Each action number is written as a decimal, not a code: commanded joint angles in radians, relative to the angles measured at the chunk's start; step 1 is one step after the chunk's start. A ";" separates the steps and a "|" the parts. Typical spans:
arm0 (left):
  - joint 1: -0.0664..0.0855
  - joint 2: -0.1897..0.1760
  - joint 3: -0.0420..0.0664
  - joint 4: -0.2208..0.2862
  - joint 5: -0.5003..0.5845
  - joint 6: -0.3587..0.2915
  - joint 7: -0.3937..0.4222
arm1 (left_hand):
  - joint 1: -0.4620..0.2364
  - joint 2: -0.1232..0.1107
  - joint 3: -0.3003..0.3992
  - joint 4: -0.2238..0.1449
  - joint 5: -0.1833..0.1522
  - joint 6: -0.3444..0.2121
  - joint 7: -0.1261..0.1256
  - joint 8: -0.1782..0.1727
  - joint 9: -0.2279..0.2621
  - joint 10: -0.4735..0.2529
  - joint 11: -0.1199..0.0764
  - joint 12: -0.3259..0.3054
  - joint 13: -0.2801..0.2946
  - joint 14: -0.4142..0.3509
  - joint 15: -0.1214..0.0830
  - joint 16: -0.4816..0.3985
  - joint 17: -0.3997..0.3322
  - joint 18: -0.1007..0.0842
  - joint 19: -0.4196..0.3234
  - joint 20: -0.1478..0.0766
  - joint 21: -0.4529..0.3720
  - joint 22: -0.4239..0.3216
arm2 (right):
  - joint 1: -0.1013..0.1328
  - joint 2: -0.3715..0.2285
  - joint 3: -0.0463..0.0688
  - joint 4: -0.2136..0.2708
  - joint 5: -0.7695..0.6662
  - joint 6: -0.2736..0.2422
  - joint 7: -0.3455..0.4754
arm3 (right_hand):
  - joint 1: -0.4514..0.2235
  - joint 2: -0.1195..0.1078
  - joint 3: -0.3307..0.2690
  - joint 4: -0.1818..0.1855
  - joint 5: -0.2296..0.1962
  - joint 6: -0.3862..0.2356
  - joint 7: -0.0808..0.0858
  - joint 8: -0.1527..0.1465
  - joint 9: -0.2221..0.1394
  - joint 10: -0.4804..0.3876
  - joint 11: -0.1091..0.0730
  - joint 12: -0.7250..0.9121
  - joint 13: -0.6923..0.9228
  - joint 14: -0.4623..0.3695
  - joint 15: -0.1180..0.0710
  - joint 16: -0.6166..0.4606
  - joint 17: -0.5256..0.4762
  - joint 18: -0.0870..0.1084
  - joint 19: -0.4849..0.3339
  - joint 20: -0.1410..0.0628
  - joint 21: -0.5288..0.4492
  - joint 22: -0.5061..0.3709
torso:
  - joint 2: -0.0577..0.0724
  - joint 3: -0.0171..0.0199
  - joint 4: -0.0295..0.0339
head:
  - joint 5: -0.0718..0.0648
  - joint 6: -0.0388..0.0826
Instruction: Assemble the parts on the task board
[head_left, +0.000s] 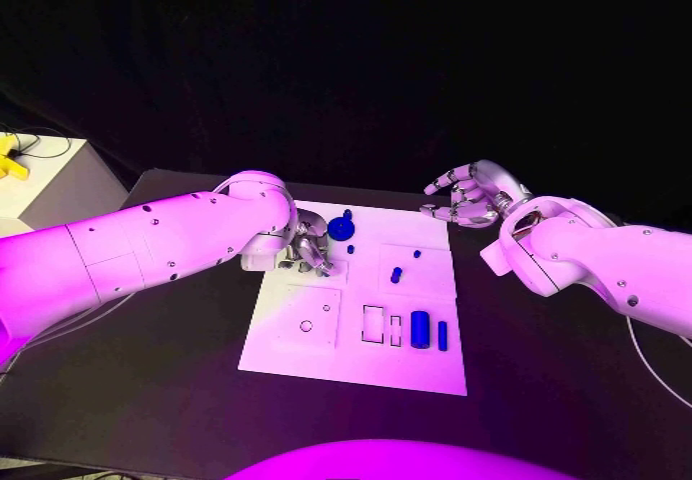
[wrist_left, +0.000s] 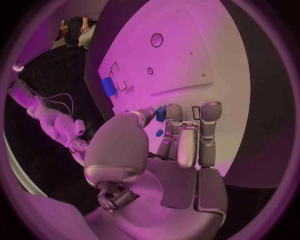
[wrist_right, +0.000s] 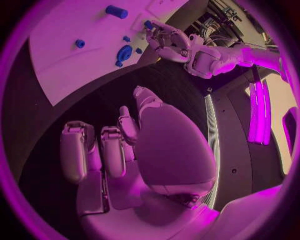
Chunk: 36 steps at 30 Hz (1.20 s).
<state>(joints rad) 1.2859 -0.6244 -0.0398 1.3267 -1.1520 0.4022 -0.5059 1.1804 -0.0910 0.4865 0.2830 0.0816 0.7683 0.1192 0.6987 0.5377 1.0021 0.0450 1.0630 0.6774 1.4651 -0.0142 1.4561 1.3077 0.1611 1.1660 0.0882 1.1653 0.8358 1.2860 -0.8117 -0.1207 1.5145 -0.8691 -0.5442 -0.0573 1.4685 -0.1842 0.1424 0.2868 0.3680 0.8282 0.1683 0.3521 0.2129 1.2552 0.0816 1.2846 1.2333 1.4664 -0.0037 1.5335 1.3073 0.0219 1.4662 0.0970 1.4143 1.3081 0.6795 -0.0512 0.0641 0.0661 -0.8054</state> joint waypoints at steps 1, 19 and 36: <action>0.002 0.002 0.000 0.000 0.028 -0.020 0.007 | 0.014 0.002 0.012 0.000 0.003 -0.008 -0.001 0.004 0.002 -0.009 -0.001 -0.007 -0.003 0.012 -0.005 0.001 0.019 -0.014 -0.009 0.000 0.004 -0.003 | -0.002 0.002 0.001 -0.001 -0.008 0.019 -0.001 | -0.006 0.002 0.005 0.001 0.006 -0.006 -0.001 -0.005 -0.001 -0.005 0.001 -0.005 -0.001 0.081 0.009 -0.007 0.183 0.019 0.034 0.008 -0.005 0.140 | 0.000 0.0002 -0.0002 | 0.000 0.001; 0.002 -0.023 0.002 0.011 0.120 -0.117 0.019 | 0.000 -0.012 0.411 -0.143 0.005 -0.001 -0.016 0.076 0.089 0.035 -0.021 0.004 0.005 0.024 -0.021 0.014 0.040 -0.018 0.004 -0.014 0.038 0.028 | -0.005 0.001 0.000 -0.003 -0.011 0.044 -0.015 | -0.006 0.002 0.007 0.001 0.009 -0.007 0.000 -0.005 -0.001 -0.004 0.001 -0.003 0.000 0.080 0.009 -0.007 0.183 0.019 0.034 0.008 -0.006 0.140 | 0.000 0.0002 0.0008 | -0.002 0.002; 0.002 -0.068 0.004 0.053 0.143 -0.153 0.010 | -0.189 -0.022 0.563 -0.306 0.099 0.037 -0.033 0.106 0.077 0.102 -0.034 0.027 0.034 0.052 -0.036 0.042 0.097 -0.028 0.037 -0.026 0.088 0.086 | -0.006 -0.004 0.000 -0.004 -0.018 0.059 -0.026 | -0.008 -0.003 0.015 -0.001 0.028 -0.007 0.000 -0.005 -0.002 -0.006 0.001 -0.003 -0.002 0.080 0.009 -0.007 0.182 0.019 0.034 0.009 -0.006 0.140 | 0.001 0.0014 0.0020 | 0.003 -0.006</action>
<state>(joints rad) 1.2859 -0.6935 -0.0367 1.3766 -1.0181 0.2661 -0.5003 0.9998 -0.1164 0.8524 0.1772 0.1743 0.7959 0.0924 0.8016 0.6158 1.1012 0.0107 1.0863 0.7103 1.4651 -0.0429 1.4929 1.3075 0.1455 1.1974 0.0610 1.2499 0.9216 1.2809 -0.8157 -0.1211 1.5109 -0.8731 -0.5057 -0.0815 1.4685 -0.1842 0.1537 0.2868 0.3932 0.8283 0.1682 0.3521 0.2122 1.2553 0.0816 1.2846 1.2323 1.4664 -0.0037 1.5279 1.3080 0.0220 1.4662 0.0970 1.4106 1.3076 0.6795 -0.0502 0.0657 0.0677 -0.8085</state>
